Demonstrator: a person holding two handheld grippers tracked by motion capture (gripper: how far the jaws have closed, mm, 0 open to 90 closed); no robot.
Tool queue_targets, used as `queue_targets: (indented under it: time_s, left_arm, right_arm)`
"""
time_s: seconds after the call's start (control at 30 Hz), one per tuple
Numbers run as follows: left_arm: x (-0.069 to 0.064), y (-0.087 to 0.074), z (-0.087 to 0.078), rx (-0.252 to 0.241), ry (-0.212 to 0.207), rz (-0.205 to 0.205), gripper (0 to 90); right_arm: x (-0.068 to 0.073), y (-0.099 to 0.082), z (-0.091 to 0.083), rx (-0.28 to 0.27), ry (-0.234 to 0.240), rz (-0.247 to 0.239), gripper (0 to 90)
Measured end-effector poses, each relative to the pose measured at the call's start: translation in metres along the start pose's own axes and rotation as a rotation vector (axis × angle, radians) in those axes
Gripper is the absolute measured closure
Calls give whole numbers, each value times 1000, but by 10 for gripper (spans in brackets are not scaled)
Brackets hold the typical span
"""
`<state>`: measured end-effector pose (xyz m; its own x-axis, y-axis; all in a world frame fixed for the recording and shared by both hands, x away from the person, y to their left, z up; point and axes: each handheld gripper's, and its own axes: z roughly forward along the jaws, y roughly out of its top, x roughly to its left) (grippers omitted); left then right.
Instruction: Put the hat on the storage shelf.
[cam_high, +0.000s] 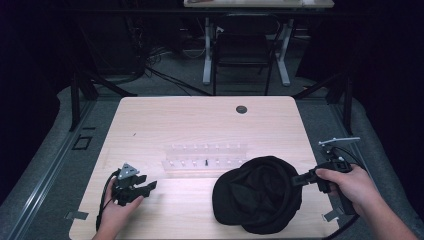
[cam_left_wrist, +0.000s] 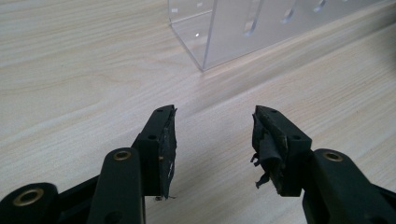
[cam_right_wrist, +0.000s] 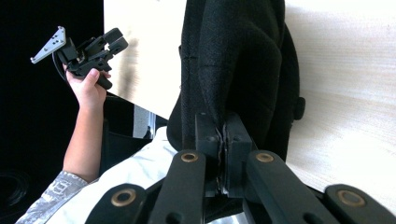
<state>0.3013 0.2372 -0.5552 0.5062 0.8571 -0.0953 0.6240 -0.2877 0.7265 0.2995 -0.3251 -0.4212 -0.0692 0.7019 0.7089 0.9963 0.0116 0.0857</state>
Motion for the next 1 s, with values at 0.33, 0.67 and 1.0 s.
queue_targets:
  time_s: [0.33,0.67,1.0]
  left_arm:
    - [-1,0,0,0,-1,-2,498]
    - [-1,0,0,6,-3,3,499]
    - [-1,0,0,6,-2,4,499]
  right_arm:
    - [30,5,-11,8,-56,-36,877]
    - [57,9,-23,11,-71,-46,876]
    - [71,9,-34,-23,21,-82,877]
